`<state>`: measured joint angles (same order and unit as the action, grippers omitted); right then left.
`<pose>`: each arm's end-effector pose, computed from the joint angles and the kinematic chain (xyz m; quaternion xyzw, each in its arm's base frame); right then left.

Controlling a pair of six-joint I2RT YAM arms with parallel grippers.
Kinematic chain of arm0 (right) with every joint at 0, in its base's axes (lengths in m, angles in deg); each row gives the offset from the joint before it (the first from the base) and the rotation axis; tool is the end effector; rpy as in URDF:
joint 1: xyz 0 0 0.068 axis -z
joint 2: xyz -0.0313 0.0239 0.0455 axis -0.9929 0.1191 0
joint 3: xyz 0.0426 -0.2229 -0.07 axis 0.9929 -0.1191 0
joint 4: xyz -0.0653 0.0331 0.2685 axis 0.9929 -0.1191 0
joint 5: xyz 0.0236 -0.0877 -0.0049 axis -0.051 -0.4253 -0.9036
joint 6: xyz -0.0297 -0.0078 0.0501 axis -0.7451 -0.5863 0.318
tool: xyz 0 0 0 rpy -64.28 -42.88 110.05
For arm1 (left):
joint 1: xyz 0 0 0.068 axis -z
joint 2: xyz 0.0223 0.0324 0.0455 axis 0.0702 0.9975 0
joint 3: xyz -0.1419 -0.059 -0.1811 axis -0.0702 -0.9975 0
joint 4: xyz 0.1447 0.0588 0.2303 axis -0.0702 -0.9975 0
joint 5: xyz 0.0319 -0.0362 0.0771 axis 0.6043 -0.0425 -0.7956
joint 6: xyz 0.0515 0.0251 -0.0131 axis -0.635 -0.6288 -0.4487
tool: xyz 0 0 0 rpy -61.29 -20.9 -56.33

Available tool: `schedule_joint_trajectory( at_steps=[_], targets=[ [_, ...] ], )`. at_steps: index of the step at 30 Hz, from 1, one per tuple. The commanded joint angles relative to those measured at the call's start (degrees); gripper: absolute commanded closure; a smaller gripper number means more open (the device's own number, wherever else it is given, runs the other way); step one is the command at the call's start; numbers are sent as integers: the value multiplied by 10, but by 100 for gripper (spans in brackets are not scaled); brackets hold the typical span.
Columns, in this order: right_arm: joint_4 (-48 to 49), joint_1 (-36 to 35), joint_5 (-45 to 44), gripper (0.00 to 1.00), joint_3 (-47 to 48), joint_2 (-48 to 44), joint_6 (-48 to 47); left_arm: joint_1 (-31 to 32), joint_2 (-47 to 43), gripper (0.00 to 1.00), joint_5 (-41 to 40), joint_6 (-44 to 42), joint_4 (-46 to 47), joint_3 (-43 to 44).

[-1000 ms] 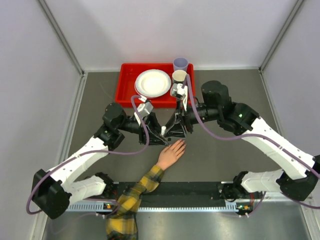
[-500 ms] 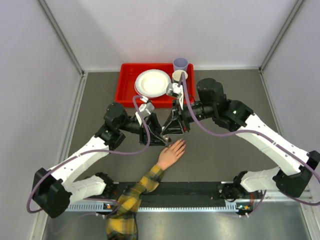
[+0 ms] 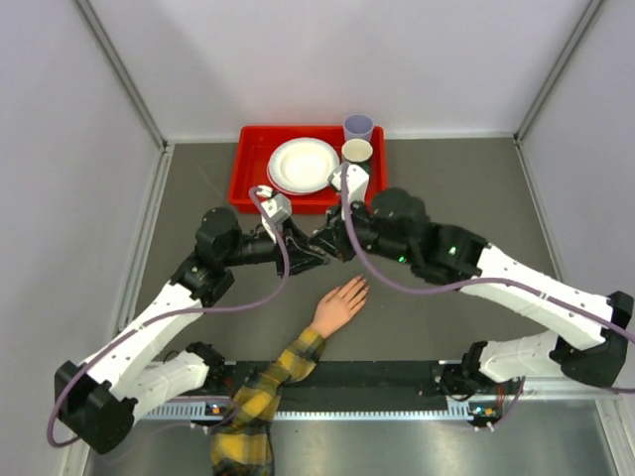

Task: Paint the nails

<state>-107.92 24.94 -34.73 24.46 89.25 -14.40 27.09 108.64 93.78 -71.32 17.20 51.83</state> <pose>0.1594 0.2676 0.3845 -0.3509 0.7285 0.3799 0.4493 0.2073 -0.1641 0.3063 0.3888 0.6012 -0.5334 0.4504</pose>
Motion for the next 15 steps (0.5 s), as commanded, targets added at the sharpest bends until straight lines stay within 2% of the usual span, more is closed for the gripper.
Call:
schedule_joint_trajectory(
  at_steps=[1,3,5,8,11,12,14,15],
  targets=[
    [-79,-140,-399,100,10,38,190,-30,-51,100,-211,-30,40,-5],
    [-130,-163,-462,100,47,93,240,-30,-58,100,-220,-38,31,-7],
    [-173,-165,-466,100,106,124,269,-29,-57,100,-213,-39,30,-7],
    [-183,-166,-450,100,129,135,264,-29,-55,100,-196,-37,34,-7],
    [-155,-161,-426,80,109,109,251,-29,-53,100,-180,-40,36,-5],
    [-151,-156,-400,69,104,102,243,-29,-53,100,-160,-39,42,-5],
    [-141,-142,-352,62,97,78,208,-29,-50,100,-133,-33,51,-7],
    [-139,-139,-338,51,96,68,190,-29,-48,100,-119,-30,57,-6]
  ],
)
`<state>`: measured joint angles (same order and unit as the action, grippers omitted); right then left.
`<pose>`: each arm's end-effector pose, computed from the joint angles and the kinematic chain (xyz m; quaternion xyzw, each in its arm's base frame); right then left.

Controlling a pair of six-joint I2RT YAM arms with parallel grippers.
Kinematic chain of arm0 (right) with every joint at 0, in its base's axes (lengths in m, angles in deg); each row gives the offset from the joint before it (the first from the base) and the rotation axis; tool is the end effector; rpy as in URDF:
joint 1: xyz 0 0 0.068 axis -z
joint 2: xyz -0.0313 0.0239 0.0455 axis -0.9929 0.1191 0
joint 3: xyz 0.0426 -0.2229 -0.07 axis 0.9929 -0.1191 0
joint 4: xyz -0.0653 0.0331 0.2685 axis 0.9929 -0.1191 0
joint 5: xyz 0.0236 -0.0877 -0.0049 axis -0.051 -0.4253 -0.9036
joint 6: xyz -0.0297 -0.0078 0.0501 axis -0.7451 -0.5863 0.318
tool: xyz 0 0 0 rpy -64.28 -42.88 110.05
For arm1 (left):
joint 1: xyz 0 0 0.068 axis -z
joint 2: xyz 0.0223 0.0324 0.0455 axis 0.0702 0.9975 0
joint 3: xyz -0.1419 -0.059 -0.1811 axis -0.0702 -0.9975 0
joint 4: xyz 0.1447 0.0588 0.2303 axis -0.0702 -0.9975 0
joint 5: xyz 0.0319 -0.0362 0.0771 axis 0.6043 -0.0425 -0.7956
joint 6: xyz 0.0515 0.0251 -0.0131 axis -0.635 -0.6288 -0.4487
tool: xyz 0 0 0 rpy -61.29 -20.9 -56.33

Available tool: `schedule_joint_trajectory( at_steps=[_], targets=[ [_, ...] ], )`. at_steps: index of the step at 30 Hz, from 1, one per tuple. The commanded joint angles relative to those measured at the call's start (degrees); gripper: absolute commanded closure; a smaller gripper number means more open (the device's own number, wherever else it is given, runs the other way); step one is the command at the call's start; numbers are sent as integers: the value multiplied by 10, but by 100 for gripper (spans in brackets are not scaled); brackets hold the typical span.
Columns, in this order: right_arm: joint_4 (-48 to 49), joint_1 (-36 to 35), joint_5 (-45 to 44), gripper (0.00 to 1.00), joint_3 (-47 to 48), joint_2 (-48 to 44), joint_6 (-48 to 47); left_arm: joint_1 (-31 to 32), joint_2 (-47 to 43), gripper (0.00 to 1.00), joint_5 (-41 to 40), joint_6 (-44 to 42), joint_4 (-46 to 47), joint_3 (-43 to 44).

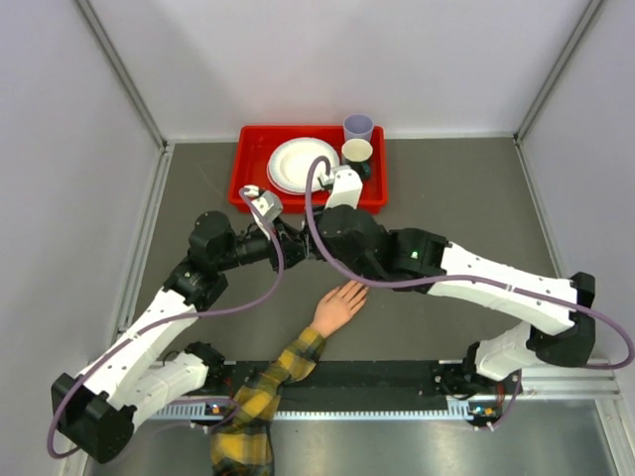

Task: Paint the nails

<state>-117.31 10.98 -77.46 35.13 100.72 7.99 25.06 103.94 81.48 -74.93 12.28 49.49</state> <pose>0.1282 0.3182 0.3757 -0.1164 0.8243 0.2363 0.5011 0.2079 -0.1465 0.3012 0.3307 0.6508 -0.4531 0.5116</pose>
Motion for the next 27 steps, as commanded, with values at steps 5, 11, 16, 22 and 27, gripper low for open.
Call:
schedule_joint_trajectory(
  at_steps=[5,11,16,22,27],
  targets=[
    [-24,20,175,26,-38,-137,-163,-9,34,100,136,51,163,20],
    [12,174,550,32,-82,-194,-223,-6,81,100,272,148,265,20],
    [36,218,662,51,-80,-170,-252,19,99,100,323,192,305,19],
    [58,232,720,55,-59,-128,-259,36,104,100,324,146,235,35],
    [55,235,757,59,-52,-116,-262,39,101,100,320,135,218,38]
  ],
)
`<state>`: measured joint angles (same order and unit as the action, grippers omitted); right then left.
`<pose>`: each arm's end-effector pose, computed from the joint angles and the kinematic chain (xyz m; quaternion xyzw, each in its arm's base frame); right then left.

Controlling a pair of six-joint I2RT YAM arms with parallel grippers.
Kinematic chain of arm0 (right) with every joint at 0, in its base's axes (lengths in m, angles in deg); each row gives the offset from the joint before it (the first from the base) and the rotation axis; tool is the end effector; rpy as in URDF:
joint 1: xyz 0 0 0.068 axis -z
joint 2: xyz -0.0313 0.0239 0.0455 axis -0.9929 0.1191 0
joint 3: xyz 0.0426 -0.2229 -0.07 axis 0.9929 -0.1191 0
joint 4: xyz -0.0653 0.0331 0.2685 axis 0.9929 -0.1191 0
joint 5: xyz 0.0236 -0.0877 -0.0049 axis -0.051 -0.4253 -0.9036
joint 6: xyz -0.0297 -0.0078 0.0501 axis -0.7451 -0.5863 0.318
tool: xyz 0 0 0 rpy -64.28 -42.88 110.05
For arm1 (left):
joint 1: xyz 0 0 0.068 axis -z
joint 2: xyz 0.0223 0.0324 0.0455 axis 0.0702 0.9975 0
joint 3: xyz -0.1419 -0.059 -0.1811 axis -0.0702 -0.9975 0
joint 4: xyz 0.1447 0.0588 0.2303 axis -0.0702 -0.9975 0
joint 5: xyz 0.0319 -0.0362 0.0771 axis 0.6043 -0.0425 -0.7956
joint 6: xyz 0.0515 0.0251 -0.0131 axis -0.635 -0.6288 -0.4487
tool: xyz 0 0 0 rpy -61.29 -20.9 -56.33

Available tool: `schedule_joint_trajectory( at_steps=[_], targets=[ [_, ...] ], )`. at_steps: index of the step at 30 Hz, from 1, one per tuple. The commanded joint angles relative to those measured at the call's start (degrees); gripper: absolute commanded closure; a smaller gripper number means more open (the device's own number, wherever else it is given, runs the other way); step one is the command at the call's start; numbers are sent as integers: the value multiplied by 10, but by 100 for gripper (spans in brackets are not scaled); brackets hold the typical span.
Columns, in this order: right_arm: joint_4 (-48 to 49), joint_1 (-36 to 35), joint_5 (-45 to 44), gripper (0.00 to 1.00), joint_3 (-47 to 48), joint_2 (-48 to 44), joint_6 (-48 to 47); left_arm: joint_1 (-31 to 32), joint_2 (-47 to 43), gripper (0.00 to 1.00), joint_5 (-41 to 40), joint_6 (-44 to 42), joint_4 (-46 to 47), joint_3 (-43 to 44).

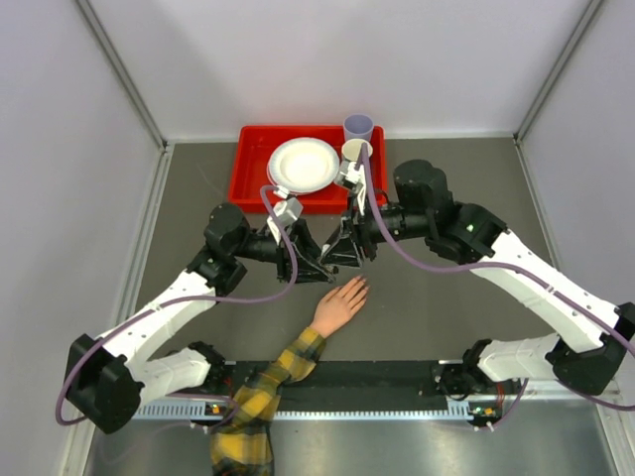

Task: Paint the nails

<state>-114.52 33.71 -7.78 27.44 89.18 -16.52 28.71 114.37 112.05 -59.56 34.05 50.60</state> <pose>0.1748 0.2412 0.3936 -0.4227 0.6881 0.4779 0.3454 0.2040 -0.1787 0.3011 0.4577 0.5175 -0.6339 0.3477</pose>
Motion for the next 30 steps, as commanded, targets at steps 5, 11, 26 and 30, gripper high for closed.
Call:
schedule_joint_trajectory(
  at_steps=[5,11,26,30],
  targets=[
    [30,7,63,75,19,1,-17,2,-6,100,3,-35,-21,31],
    [27,6,22,100,13,6,-4,1,-19,100,-92,-95,-85,42],
    [-55,-237,-698,100,22,85,274,1,-102,100,-356,-199,-177,25],
    [-44,-234,-665,91,28,67,248,1,-95,100,-330,-198,-173,29]
  ],
)
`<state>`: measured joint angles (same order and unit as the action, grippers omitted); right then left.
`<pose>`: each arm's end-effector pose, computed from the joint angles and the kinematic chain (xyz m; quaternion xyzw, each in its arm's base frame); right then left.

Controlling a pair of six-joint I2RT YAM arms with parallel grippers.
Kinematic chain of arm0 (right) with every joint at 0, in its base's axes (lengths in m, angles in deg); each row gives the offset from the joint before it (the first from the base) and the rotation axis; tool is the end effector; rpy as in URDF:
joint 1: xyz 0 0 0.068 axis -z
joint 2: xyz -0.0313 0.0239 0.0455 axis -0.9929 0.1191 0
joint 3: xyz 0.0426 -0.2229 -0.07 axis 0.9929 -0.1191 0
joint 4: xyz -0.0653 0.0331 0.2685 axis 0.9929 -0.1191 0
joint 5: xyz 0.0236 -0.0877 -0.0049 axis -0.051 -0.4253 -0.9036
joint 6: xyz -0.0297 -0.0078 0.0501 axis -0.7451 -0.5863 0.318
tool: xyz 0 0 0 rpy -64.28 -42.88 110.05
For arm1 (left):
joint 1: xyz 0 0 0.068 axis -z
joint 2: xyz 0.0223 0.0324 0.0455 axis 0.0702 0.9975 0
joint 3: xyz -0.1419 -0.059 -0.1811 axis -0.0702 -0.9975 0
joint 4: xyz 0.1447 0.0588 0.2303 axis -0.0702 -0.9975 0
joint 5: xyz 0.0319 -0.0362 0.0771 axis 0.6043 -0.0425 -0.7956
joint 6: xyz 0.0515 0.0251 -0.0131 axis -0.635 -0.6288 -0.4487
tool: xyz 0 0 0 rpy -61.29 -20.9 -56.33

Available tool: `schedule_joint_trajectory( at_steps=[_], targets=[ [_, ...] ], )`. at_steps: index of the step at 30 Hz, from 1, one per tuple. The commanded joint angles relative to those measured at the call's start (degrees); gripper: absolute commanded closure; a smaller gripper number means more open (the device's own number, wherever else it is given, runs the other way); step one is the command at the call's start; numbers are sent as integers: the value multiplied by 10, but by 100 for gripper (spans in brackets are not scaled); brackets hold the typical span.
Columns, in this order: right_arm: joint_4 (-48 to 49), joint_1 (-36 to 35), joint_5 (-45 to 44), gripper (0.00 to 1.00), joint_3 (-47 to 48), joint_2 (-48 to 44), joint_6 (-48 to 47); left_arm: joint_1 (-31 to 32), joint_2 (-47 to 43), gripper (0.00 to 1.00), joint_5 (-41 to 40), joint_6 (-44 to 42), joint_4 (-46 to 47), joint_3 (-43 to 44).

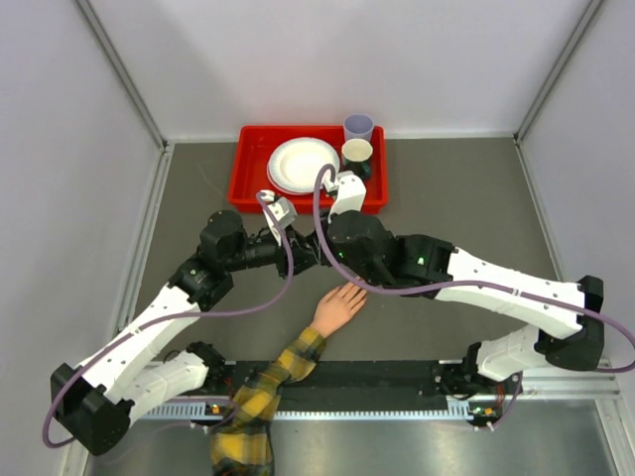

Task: Paint the nails

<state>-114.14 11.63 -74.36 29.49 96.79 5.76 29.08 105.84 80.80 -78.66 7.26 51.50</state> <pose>0.1267 0.3074 0.3674 -0.1376 0.8196 0.2499 0.4970 0.2016 -0.1631 0.2972 0.3660 0.6576 -0.4492 0.4814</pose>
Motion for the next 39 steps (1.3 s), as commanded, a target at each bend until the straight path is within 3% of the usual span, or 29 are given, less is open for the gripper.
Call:
schedule_joint_trajectory(
  at_steps=[1,3,7,12,13,16,19,33,39],
  targets=[
    [-44,-12,22,83,9,-13,4,-3,-9,100,-3,-6,95,21],
    [-38,-6,49,73,15,-30,-21,-3,-6,100,17,-6,99,22],
    [-49,23,156,45,26,-69,-91,-2,1,100,77,3,115,21],
    [-34,90,368,38,4,-136,-155,-3,26,100,180,49,161,22],
    [-32,117,450,38,0,-141,-173,-3,30,100,199,58,174,21],
    [-27,150,557,41,-5,-144,-203,-2,54,100,277,116,237,19],
    [-14,169,600,46,-11,-136,-216,-1,74,100,328,166,274,20],
    [-6,203,663,49,6,-90,-226,5,82,100,333,172,272,20],
    [1,203,668,66,2,-81,-225,5,77,100,313,150,249,21]
  ],
)
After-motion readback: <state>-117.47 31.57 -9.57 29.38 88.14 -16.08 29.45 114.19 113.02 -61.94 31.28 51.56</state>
